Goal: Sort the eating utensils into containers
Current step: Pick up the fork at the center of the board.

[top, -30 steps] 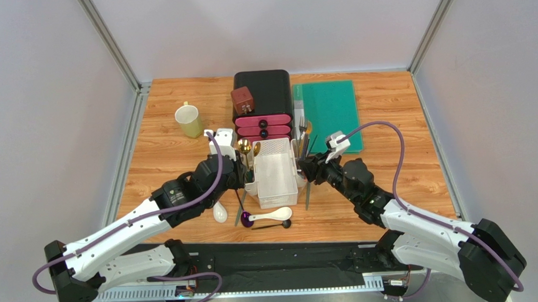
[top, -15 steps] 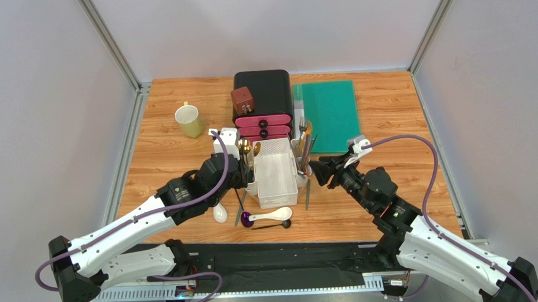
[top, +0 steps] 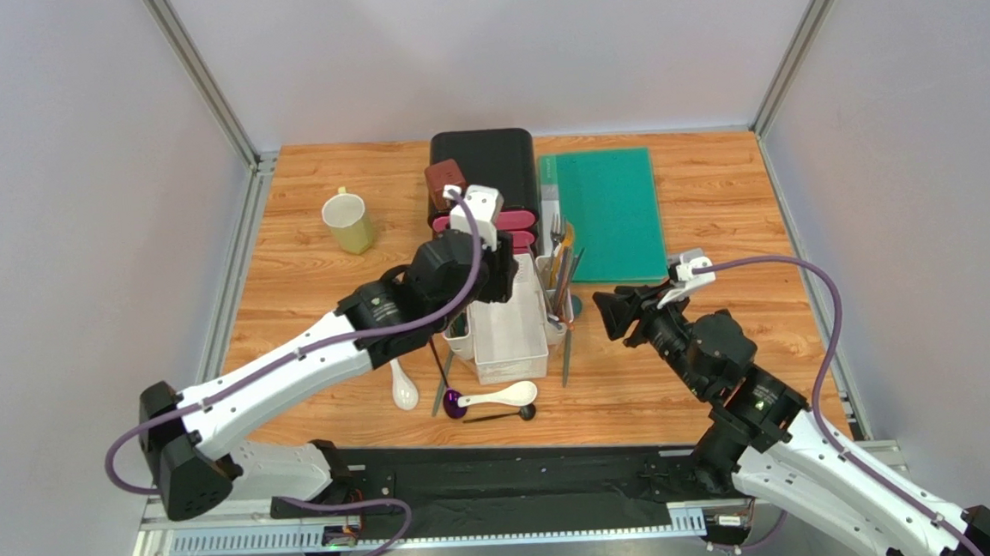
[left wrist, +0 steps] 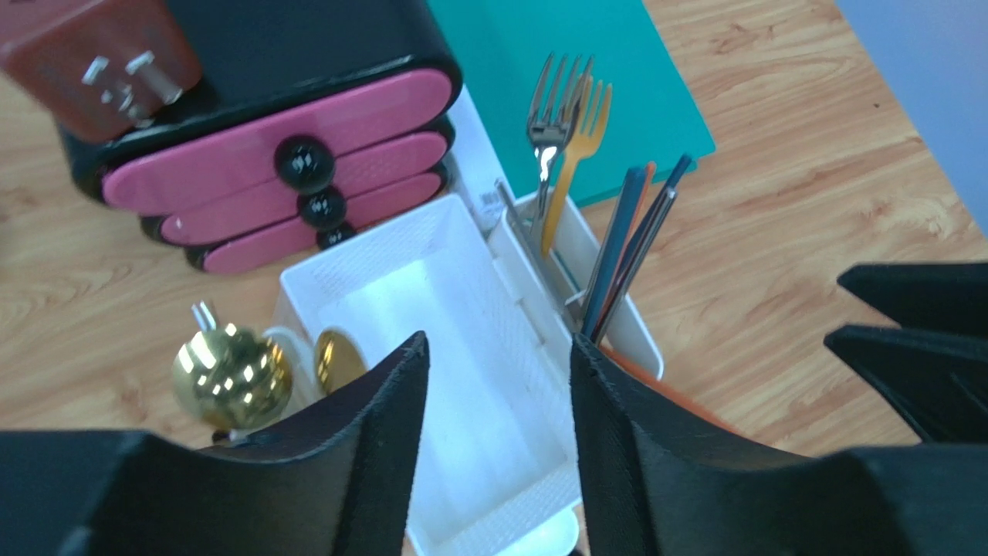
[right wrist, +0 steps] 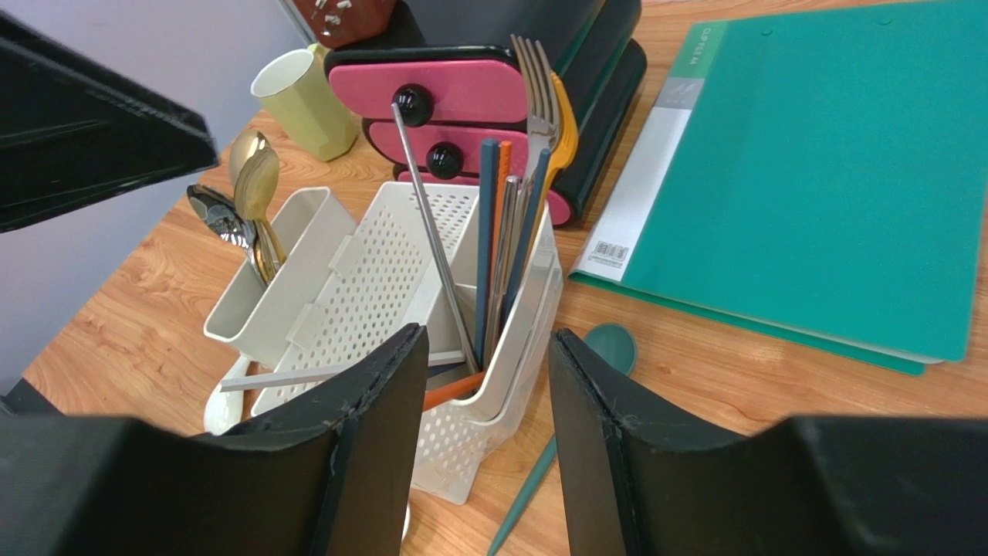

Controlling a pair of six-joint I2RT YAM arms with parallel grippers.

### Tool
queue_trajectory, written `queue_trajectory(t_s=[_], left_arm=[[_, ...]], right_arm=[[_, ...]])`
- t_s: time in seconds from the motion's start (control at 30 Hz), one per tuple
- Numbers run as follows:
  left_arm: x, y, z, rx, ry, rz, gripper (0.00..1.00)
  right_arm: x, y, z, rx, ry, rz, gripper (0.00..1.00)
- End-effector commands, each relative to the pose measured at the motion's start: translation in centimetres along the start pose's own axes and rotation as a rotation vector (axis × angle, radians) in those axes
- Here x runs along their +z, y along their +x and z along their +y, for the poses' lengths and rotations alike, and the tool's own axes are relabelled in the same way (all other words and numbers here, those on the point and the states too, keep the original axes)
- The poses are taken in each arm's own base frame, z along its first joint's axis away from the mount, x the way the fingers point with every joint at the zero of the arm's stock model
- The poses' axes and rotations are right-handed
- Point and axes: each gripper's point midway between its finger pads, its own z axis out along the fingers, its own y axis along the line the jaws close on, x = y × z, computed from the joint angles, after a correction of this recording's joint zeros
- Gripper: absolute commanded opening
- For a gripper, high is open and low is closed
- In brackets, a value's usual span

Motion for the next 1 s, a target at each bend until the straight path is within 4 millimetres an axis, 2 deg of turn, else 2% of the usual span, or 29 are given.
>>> queue_trajectory(t_s=[0.0,0.07,0.1,0.2,0.27,0.3,0.4,0.6,0.97], left_arm=[[3.2,-3.2,-1.1,0.049,0.015,-0.063,0.57],[4.7,-3.2,-1.2,0.026,0.051,-0.034,0.57],[6.2,-3.2,-0.3,-0.003,0.039,-0.016,0.58],[8.1,-3.1,-0.3,0.020,0.046,0.002,0.58],[8.8,-3.6,-0.6,0.033,0.043,0.001,0.58],[9.6,-2.9,-0.5,0.041,0.033,0.026,0.58],[10.6,-2.5,-0.8,0.051,0.039,0.040,0.58],[11.0,-1.9,-1.7,0.019,0.080,0.050,0.56],[10.6,-0.4,-2.4,-0.012,0.135,0.077,0.33]], right_arm=[[-0.9,-2.3,-0.5,-0.004,0.048,-0.037,0.47],[-1.1,-2.5,-1.1,-0.008,0.082,-0.043,0.47],[-1.4,-2.6,-1.5,-0.014,0.099,-0.037,0.47],[-1.9,-2.7,-2.2,-0.012,0.133,-0.042,0.46],[-2.3,-2.9,-2.4,0.004,0.135,-0.059,0.45],[-2.4,-2.8,-2.6,0.008,0.143,-0.064,0.45],[-2.7,-2.9,-2.9,0.018,0.157,-0.078,0.44],[-2.7,-2.5,-3.3,0.019,0.174,-0.069,0.44],[-2.4,-1.4,-3.8,0.028,0.199,-0.047,0.43]])
